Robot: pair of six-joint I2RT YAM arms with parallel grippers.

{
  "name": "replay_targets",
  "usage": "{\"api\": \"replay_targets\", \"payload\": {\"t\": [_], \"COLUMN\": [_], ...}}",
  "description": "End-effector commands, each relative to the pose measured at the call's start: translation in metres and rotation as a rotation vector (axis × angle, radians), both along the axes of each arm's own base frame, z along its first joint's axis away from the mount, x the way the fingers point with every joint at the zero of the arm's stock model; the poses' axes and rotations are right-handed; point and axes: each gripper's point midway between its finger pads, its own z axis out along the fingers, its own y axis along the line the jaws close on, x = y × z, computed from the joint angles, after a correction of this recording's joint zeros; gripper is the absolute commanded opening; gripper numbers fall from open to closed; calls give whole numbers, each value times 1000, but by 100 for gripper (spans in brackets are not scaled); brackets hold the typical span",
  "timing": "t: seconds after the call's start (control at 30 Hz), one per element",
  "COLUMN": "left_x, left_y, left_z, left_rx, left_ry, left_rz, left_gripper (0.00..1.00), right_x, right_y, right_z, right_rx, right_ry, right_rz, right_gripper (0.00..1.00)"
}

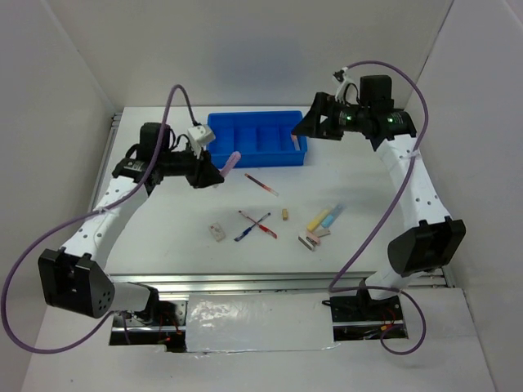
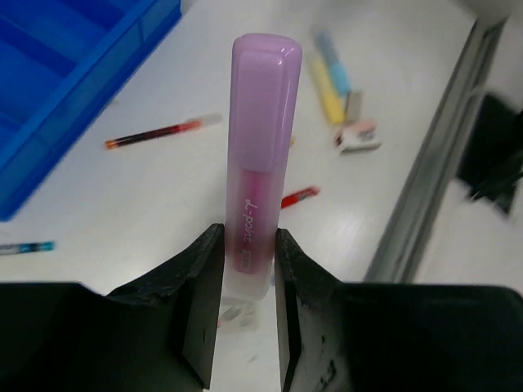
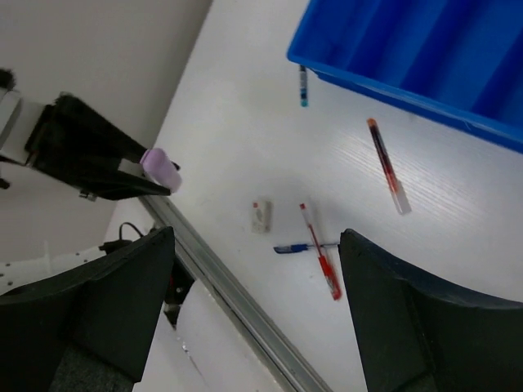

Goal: Sort the stationery into containers
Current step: Pick up the pen from the center of the board.

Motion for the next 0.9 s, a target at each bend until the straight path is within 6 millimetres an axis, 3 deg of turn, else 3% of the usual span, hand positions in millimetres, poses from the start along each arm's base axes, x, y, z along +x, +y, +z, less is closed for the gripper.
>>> {"api": "replay_targets", "payload": {"t": [0.0,0.13,0.17,0.37,0.47,0.7,0.87], "left_x": [6,16,17,23,19,15,13], "left_y": [-35,-46,-48,-58,-63,-75,-79], "left_z": [69,86,89,96,98,102,101], "left_rx": [-391,-571,-600,-773,-809,-828,-835], "left_ry": [199,388,412,551,571,578,590], "left_rz": [137,196,196,197,176,144,139], "left_gripper": [7,7,7,6,6,5,5], "right_x": [-4,-16,-24,-36,-42,-31,-31], "right_y": [32,70,87,129,139,152,157], "right_z": [44,51,48,37,35,23,21], "right_rx": [86,95,97,116,137,154,191], "right_ry": [-113,-130,-123,-72,-49,1,41], "right_rz": [129,224,267,372,418,427,458], "right_gripper": [88,89,89,87,85,82,67]}}
